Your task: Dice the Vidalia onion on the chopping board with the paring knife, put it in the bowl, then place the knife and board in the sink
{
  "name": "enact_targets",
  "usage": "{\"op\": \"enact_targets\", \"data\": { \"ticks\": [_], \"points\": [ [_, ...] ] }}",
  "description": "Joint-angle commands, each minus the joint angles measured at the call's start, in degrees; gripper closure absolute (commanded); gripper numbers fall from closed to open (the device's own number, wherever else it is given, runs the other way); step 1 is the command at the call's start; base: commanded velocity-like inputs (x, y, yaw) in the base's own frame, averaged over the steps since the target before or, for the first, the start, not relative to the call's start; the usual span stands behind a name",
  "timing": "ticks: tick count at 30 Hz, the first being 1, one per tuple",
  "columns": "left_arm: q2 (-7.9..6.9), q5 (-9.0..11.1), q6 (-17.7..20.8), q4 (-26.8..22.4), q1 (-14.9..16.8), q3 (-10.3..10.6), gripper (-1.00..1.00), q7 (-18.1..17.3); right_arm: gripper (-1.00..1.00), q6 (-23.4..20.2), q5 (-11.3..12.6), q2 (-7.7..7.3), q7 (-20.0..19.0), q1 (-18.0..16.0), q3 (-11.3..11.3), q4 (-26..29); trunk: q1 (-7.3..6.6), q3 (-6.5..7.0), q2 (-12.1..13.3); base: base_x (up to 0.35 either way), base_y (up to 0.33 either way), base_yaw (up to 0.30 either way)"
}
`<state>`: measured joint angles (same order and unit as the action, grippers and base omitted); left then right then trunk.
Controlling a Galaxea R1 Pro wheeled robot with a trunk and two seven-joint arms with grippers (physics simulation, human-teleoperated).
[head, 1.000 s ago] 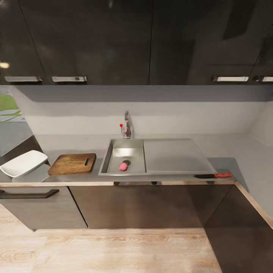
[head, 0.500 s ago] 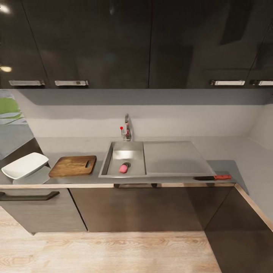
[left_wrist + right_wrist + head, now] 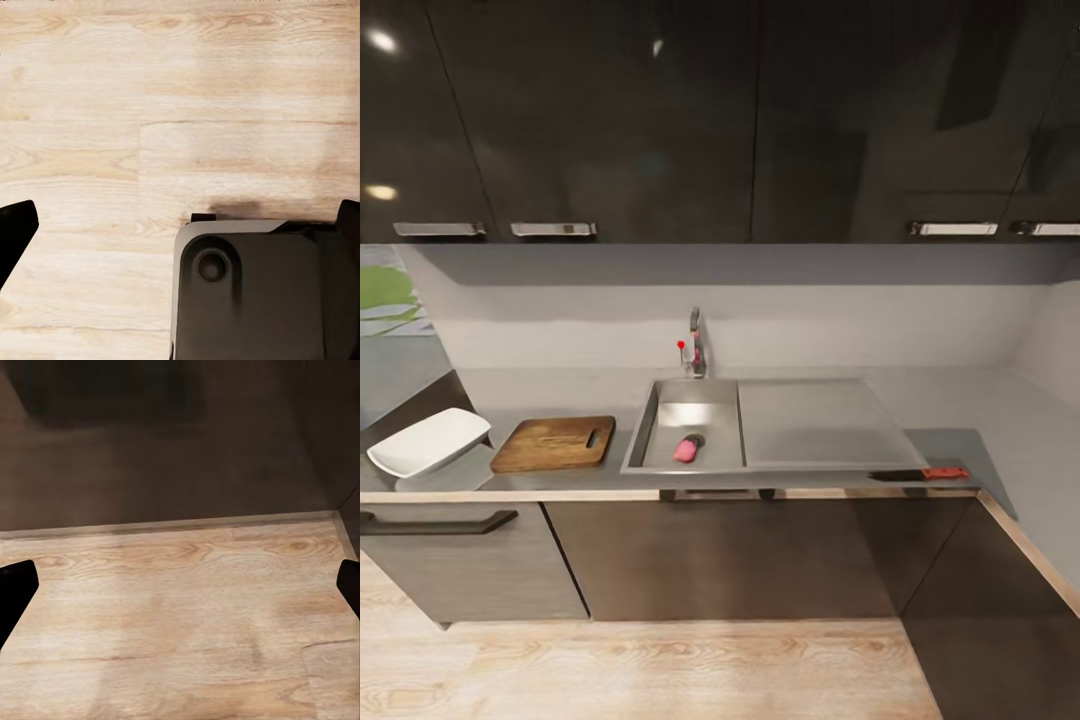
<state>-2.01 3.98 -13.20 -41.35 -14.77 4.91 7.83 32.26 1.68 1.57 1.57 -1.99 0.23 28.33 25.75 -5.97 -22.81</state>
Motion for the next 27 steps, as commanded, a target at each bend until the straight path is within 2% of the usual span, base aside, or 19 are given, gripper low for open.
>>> {"op": "enact_targets", "data": {
  "ticks": [1, 16, 27],
  "points": [
    [-0.10, 0.4, -0.1, -0.1, 0.0, 0.5, -1.00, 0.5, -1.00, 0.2, 0.2, 0.01, 0.1, 0.0, 0.0, 0.0, 0.04, -0.01, -0.1, 0.000, 0.000, 0.000],
    [-0.10, 0.4, -0.1, 0.0, 0.0, 0.5, -1.00, 0.5, -1.00, 0.2, 0.2, 0.01, 0.1, 0.0, 0.0, -0.6, 0.04, 1.35, -0.1, 0.000, 0.000, 0.000],
    [-0.10, 0.4, -0.1, 0.0, 0.0, 0.5, -1.00, 0.5, -1.00, -0.1, 0.1, -0.19, 0.1, 0.0, 0.0, -0.8, 0.04, 1.51, -0.1, 0.000, 0.000, 0.000]
  ]
}}
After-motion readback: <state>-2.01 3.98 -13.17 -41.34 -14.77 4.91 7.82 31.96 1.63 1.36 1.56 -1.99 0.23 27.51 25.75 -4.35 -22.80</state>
